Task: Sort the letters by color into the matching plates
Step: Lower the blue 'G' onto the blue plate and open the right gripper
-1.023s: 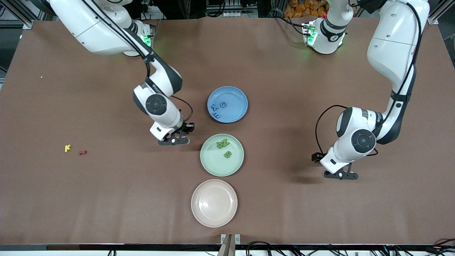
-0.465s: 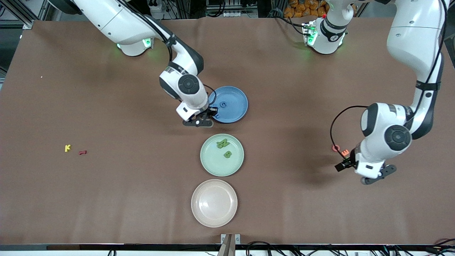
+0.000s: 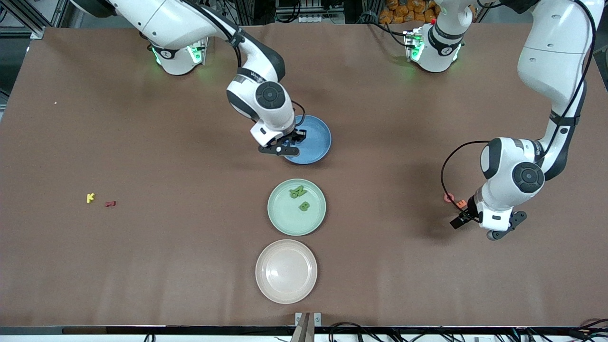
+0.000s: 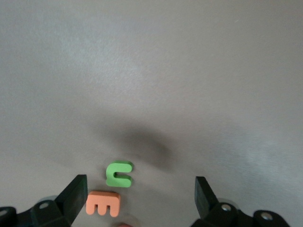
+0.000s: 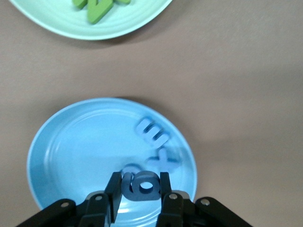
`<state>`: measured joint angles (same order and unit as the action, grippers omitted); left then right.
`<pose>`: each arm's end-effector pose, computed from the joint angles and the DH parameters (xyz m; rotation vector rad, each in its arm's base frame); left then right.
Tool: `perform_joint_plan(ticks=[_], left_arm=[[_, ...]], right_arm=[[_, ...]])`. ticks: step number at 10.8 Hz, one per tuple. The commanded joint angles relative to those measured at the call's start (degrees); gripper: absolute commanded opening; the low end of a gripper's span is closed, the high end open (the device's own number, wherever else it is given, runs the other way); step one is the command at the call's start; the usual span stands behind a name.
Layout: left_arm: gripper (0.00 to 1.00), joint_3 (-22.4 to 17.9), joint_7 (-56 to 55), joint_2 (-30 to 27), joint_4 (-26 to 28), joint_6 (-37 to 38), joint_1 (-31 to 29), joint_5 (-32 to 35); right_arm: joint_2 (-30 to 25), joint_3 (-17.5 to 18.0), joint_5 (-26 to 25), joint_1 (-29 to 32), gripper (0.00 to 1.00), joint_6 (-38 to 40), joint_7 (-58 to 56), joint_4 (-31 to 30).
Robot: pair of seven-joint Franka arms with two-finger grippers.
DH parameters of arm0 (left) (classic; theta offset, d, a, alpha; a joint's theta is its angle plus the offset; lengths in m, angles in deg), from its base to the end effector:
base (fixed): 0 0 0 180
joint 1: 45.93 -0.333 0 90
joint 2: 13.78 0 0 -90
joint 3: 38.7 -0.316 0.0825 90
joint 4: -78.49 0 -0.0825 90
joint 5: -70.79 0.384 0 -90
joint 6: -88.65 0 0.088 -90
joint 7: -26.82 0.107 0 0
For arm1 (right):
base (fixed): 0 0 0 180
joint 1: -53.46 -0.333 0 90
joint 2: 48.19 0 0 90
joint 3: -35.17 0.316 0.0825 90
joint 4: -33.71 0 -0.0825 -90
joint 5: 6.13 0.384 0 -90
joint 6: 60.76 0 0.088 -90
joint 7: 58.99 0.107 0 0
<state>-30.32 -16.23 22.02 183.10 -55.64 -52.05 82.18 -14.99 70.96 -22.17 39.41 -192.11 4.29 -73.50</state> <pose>0.6554 -0.0210 0.2007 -3.0008 -0.9042 -0.1365 0.4300 0.4630 0.2498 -3.0881 0.1797 0.1826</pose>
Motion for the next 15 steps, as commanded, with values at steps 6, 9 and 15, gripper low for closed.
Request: perform_joint_plan(ticks=[6,9,15], left_arm=[[1.0,-0.8,0.4,3.2,-0.5,-0.9,-0.9,0.2],[1.0,-0.9,1.9,3.1,-0.5,-0.9,-1.4,0.2],[1.0,-0.8,1.6,3.0,-0.5,-0.9,-1.5,0.1]], right_arm=[[0.3,0.3,-0.2,-5.6,0.5,0.8,14.1,1.2],[-0.4,0.2,-0.2,-5.1,1.0,1.2,15.2,1.2],[-8.9,0.3,-0.1,7.4,1.0,6.9,7.5,0.6]])
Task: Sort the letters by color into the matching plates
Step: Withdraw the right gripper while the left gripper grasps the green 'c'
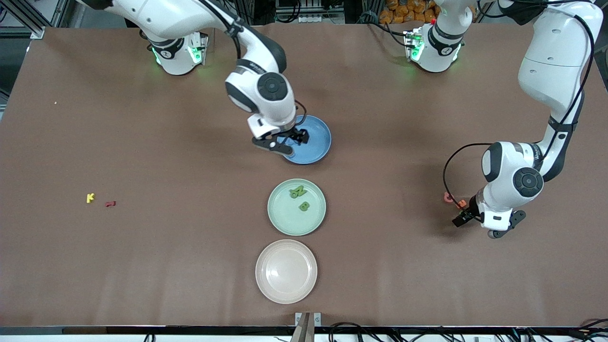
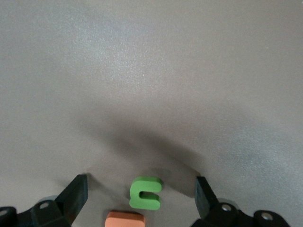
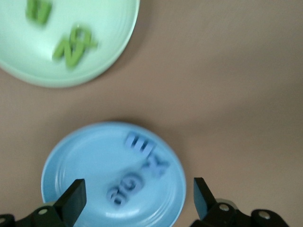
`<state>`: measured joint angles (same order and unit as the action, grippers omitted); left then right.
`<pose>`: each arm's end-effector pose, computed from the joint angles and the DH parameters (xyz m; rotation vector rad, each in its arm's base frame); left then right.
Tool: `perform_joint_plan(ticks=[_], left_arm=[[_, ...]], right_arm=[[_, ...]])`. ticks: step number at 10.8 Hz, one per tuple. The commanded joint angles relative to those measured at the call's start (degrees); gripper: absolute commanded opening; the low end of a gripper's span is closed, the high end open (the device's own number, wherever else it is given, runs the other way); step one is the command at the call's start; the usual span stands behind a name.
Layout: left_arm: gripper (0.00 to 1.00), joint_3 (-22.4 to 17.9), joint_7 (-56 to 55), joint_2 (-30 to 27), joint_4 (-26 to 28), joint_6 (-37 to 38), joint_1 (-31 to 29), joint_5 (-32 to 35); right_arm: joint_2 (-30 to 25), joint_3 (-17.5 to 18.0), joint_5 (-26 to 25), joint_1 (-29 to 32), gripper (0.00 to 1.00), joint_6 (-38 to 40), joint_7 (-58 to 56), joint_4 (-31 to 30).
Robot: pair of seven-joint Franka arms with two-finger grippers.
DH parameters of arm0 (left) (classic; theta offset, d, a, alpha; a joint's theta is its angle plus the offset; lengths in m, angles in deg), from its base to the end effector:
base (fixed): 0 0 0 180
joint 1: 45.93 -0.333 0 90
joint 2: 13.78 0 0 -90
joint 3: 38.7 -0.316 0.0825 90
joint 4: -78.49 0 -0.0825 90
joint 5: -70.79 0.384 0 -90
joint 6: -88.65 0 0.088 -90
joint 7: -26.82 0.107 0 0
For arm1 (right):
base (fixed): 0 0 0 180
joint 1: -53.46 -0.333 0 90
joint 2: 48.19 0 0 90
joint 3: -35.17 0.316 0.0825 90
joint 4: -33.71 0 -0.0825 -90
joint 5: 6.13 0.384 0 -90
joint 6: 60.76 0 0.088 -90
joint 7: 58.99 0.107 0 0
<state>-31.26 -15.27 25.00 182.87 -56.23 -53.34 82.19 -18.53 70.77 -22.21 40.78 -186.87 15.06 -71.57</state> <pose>0.6504 0.0027 0.1688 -2.9798 -0.9271 -0.0788 0.4503 0.4485 0.2879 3.0940 -0.5203 -0.1299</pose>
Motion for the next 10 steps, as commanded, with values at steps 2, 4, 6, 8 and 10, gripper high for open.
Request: perform_joint_plan(ticks=[2,4,6,8,10], left_arm=[[1.0,0.1,0.6,-0.2,-0.1,-0.2,-0.2,0.1],[1.0,0.2,0.5,-0.3,-0.1,-0.1,-0.1,0.0],[1.0,0.3,0.5,-0.3,0.1,-0.1,0.0,0.0],[1.0,0.3,0.7,-0.3,0.4,-0.1,0.1,0.0],[0.0,0.3,1.6,-0.2,0.5,-0.1,0.2,0.2]], right_arm=[[-9.9,0.5,-0.1,12.6,1.0,3.1,-10.6,-1.9],[-14.3,0.5,-0.1,17.2,1.0,4.3,-15.2,-3.6],[-17.8,0.4,0.4,20.7,1.0,7.7,-24.9,-3.8],[-20.2,0.3,0.7,23.4,1.0,10.0,-36.6,-3.8],[-21.7,-0.2,4.3,25.4,1.0,10.0,-42.6,-3.4]])
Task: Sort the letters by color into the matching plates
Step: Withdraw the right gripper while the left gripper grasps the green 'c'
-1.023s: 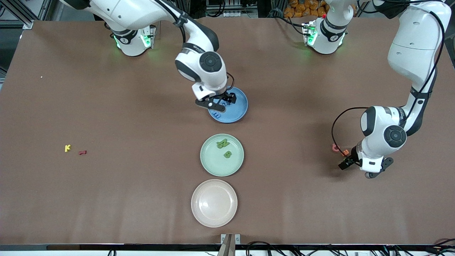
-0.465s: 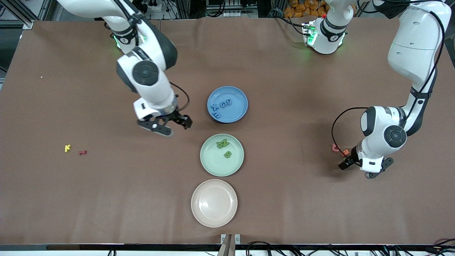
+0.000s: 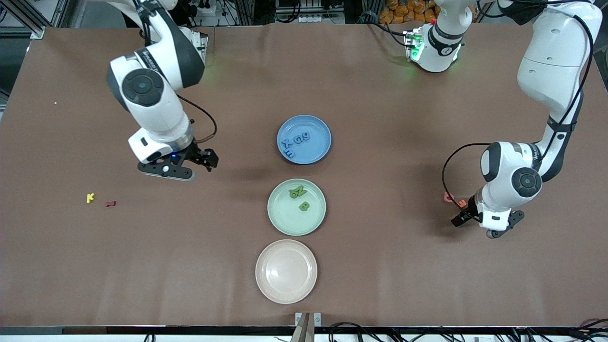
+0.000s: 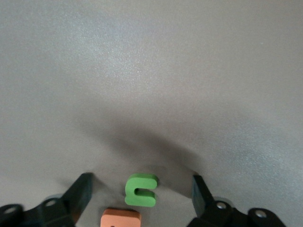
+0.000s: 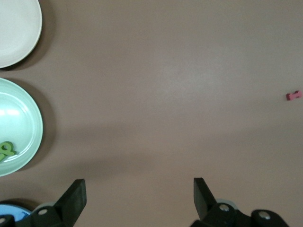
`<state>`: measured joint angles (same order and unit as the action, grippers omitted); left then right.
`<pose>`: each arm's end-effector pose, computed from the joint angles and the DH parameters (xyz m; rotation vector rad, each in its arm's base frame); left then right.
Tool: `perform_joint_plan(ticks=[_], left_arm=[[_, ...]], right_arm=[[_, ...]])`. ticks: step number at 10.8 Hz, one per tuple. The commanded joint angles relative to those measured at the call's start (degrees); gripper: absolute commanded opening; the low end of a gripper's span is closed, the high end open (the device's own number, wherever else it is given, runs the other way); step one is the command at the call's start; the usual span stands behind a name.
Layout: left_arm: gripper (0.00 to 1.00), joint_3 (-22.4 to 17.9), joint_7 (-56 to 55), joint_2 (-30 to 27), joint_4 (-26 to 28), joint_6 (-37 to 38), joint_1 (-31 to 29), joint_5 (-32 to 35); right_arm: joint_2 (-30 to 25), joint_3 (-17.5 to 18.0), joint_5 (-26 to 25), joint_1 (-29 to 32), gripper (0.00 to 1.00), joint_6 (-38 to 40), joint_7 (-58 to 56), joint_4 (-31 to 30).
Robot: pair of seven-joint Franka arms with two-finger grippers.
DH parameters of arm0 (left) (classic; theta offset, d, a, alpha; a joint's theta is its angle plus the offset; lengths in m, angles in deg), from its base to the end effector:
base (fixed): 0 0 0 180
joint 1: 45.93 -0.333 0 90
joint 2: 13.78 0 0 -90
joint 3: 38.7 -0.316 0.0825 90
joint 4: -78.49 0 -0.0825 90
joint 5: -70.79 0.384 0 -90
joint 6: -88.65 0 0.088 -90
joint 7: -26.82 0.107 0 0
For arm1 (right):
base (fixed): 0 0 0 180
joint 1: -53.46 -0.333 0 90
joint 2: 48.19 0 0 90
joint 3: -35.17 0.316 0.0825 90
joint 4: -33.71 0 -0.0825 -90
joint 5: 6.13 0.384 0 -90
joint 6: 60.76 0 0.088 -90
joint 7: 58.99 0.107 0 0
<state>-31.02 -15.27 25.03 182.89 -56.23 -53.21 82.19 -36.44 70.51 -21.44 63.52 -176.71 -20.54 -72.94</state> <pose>0.6502 -0.0014 0.1685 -2.9848 -0.9196 -0.0769 0.5591 0.2282 0.4266 3.0311 -0.1853 0.0987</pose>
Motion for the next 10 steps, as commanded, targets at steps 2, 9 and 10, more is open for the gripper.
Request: perform_joint_plan(ticks=[2,9,10], left_arm=[[0.0,0.1,1.7,-0.3,0.5,-0.1,0.0,0.2],[0.0,1.7,1.4,-3.0,-1.0,0.9,0.6,-0.4],[0.0,3.8,1.0,-3.2,-2.0,1.3,0.1,-0.8]], right_arm=[[-5.2,-1.9,4.8,3.4,1.0,1.9,-14.0,-1.2],[-3.9,-8.6,10.6,3.1,1.0,11.7,-37.4,7.9],[-3.9,-8.6,10.2,2.8,1.0,12.9,-37.4,8.9]])
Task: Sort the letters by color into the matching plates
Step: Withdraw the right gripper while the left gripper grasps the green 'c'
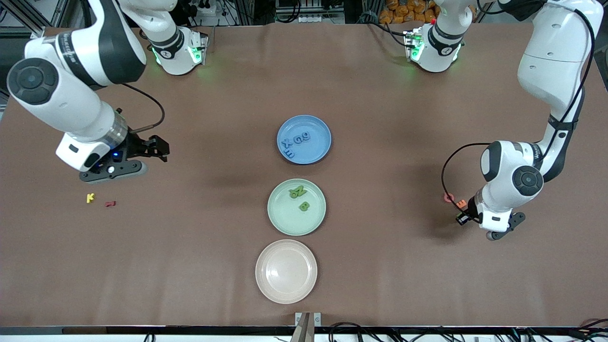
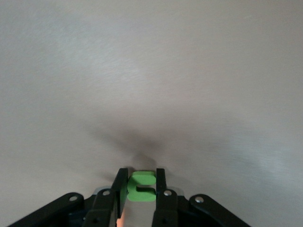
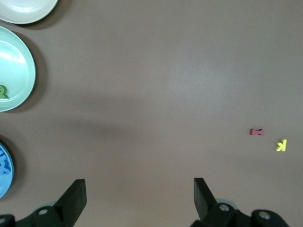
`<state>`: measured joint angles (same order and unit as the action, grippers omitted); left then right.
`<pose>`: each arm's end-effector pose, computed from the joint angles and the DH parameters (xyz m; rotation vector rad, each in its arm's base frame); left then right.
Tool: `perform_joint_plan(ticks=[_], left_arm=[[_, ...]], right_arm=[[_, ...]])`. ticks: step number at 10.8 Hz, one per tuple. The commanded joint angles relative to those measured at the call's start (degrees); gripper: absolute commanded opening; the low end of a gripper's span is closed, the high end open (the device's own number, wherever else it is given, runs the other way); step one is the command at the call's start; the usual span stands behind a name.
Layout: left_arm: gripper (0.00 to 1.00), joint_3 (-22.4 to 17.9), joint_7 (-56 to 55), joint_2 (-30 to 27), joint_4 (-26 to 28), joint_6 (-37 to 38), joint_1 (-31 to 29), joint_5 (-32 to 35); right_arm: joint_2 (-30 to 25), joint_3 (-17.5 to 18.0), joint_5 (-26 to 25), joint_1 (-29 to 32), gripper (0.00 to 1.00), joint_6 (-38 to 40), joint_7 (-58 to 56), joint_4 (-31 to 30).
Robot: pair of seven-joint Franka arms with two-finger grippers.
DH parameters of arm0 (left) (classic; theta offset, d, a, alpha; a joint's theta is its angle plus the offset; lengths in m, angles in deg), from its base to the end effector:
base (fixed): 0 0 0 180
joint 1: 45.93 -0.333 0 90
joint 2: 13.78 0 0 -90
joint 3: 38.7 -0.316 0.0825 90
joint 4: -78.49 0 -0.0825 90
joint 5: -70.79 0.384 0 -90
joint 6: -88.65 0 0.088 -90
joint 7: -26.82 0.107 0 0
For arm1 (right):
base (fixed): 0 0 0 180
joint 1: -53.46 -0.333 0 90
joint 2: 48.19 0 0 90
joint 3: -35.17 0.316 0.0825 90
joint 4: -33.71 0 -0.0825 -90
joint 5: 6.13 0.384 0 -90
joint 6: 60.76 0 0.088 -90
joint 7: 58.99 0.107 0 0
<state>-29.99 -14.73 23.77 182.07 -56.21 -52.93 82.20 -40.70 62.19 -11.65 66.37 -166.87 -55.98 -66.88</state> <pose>0.6587 -0.0145 0.1894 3.0106 0.8840 0.1295 0.5824 0.1267 0.4929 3.0875 0.3387 -0.0223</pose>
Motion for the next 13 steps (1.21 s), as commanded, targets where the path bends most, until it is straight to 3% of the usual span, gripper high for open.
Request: perform_joint_plan(ticks=[1,4,8,13], left_arm=[[0.0,4.6,0.0,-2.3,-2.4,1.8,-0.3,-2.2],[0.0,8.4,-1.5,-2.0,-7.1,2.2,0.5,-6.7],[0.0,10.0,-8.8,-0.2,-11.4,2.1,7.0,-6.8],[0.0,9.9,-25.6,2.2,-15.4,-0.2,22.2,-6.8]], right_arm=[[0.3,-0.3,0.5,-0.1,1.0,4.4,-2.0,3.6],[1.8,-0.2,0.5,-0.8,1.0,13.0,-2.0,13.3],[0.0,-1.4,0.9,-0.4,1.0,13.1,-1.2,15.7],[-0.9,-9.8,6.0,-2.5,1.0,12.2,-0.6,15.2]])
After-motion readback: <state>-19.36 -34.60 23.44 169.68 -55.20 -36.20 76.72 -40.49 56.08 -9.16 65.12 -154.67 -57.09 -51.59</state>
